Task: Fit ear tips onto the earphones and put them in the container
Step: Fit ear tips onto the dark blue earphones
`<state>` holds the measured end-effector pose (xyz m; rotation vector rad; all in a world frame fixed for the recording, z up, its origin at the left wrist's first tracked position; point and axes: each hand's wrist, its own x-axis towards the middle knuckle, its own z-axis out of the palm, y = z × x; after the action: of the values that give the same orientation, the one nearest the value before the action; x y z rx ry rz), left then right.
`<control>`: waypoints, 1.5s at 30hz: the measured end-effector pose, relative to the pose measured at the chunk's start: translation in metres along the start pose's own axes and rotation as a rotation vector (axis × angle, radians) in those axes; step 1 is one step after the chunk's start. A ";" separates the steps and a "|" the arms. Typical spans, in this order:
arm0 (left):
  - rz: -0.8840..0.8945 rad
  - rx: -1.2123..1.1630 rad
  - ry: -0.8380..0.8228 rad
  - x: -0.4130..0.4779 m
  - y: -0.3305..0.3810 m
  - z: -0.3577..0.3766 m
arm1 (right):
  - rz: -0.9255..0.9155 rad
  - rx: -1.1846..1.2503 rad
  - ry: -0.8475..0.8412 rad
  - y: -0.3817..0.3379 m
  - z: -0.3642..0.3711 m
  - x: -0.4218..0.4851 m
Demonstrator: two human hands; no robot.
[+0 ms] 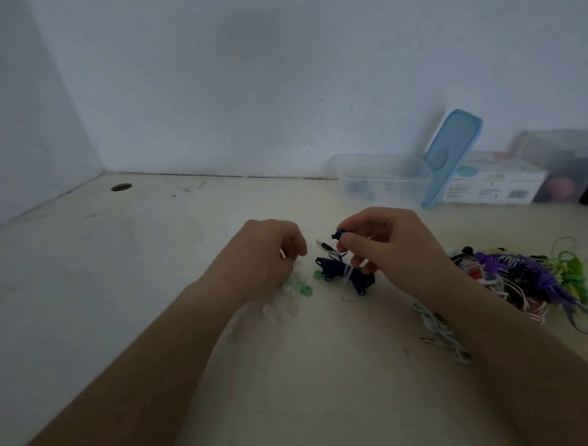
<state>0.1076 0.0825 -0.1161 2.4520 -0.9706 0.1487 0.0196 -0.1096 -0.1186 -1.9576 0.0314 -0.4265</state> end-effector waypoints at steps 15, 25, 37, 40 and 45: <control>-0.021 -0.793 0.226 -0.004 0.032 0.004 | -0.079 0.060 -0.004 -0.005 0.001 -0.002; -0.016 -0.883 0.219 -0.003 0.033 0.005 | -0.057 0.094 0.001 -0.003 0.002 -0.001; -0.083 -1.040 0.151 -0.003 0.030 0.005 | -0.032 0.102 0.000 -0.004 0.001 -0.002; -0.105 -1.044 0.133 -0.003 0.029 0.006 | -0.029 0.117 -0.010 -0.004 0.001 -0.002; -0.122 -1.062 0.133 -0.002 0.028 0.008 | -0.016 0.138 -0.016 -0.004 0.001 -0.002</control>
<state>0.0869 0.0621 -0.1118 1.4832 -0.5923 -0.2021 0.0173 -0.1068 -0.1158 -1.8266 -0.0235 -0.4126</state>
